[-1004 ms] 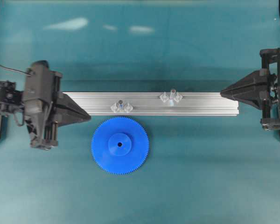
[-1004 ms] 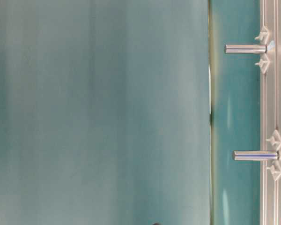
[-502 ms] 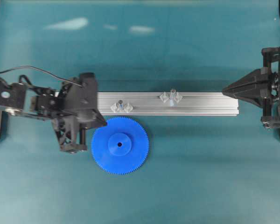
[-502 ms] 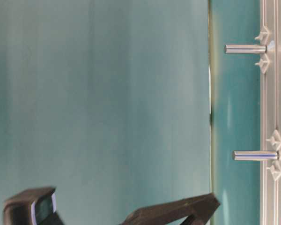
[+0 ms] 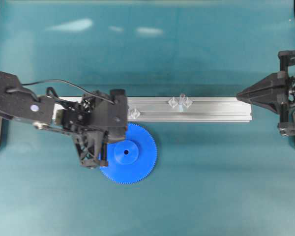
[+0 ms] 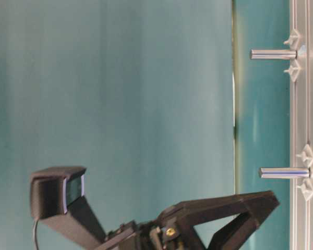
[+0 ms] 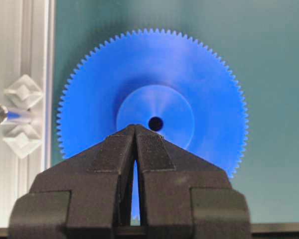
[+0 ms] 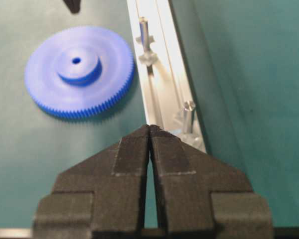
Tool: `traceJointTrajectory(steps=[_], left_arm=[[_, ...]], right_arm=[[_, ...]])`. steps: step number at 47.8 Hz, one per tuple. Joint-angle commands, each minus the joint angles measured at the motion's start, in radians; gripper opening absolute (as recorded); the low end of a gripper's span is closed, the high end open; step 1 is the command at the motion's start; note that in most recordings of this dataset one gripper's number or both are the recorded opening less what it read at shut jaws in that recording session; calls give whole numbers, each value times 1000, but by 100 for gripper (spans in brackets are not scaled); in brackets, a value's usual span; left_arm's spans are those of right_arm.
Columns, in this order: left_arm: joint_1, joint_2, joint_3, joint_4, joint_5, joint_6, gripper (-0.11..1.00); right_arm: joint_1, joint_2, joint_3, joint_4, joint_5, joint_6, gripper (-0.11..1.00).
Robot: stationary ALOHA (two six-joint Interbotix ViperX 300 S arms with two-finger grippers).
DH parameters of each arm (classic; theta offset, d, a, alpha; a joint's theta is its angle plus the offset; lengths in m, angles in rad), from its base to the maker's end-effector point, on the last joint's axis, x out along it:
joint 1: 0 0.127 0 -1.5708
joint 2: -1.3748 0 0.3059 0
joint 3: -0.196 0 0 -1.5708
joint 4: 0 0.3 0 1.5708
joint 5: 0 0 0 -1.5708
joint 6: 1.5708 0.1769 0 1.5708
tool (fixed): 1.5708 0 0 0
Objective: Insert the large gear onto the shaft.
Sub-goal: 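Lower the open left gripper over the blue gear's central hub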
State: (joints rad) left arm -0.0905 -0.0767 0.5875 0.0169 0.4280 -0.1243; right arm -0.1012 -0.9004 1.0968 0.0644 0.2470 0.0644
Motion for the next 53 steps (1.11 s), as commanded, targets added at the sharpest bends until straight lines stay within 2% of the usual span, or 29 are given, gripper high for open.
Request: traceJointTrajectory(steps=[1, 9, 28, 53], left_arm=[[-11, 9, -38, 3, 21, 2, 2], [-21, 64, -77, 5, 71, 3, 2], [-35, 164, -175, 5, 167, 12, 2], [-41, 195, -212, 3, 239, 51, 2]], right_arm=[[-5, -8, -2, 0, -5, 23, 9], [-6, -34, 26, 0, -29, 52, 9], [-6, -54, 43, 0, -23, 52, 9], [-9, -43, 54, 0, -15, 52, 9]])
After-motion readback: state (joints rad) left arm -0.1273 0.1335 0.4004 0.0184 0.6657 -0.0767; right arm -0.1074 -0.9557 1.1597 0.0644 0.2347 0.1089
